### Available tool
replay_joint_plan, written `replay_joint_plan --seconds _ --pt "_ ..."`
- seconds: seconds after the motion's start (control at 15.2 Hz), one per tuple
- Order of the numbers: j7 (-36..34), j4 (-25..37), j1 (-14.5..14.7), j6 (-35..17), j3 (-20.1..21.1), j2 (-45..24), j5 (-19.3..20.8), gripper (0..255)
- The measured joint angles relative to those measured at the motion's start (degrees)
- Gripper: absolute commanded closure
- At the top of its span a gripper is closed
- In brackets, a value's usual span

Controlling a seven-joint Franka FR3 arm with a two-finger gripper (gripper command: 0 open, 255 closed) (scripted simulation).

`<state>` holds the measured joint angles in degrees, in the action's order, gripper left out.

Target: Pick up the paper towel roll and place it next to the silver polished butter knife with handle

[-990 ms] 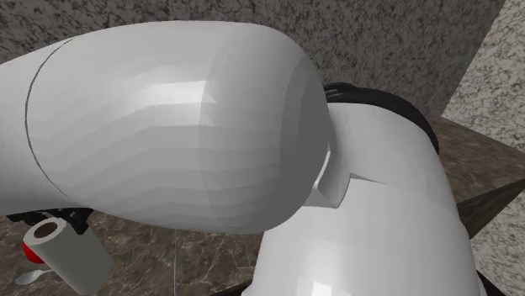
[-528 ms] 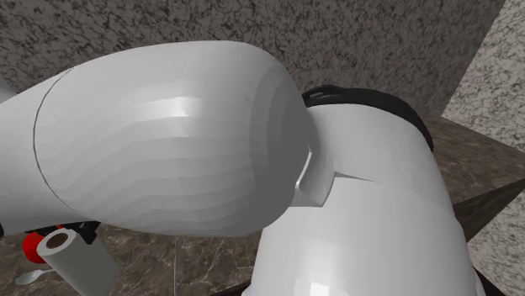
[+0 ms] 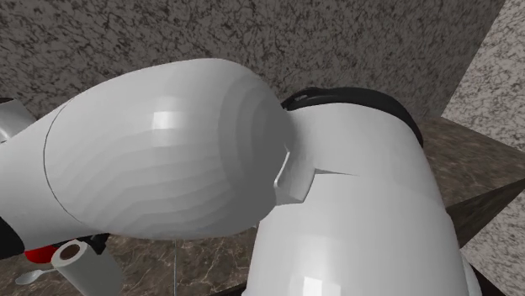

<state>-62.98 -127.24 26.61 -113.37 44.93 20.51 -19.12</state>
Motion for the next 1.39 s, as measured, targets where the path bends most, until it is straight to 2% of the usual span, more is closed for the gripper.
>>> replay_joint_plan --seconds 0.73,1.12,1.19,1.39 --pt "-0.57 -5.84 -0.51 -8.96 2.88 -3.43 0.53 255" --pt "-0.71 -6.21 -0.63 -9.78 3.20 -3.91 0.72 255" --pt "-0.71 -6.21 -0.63 -9.79 3.20 -3.91 0.72 0" --pt "-0.72 -6.21 -0.63 -9.80 3.20 -3.91 0.72 0"
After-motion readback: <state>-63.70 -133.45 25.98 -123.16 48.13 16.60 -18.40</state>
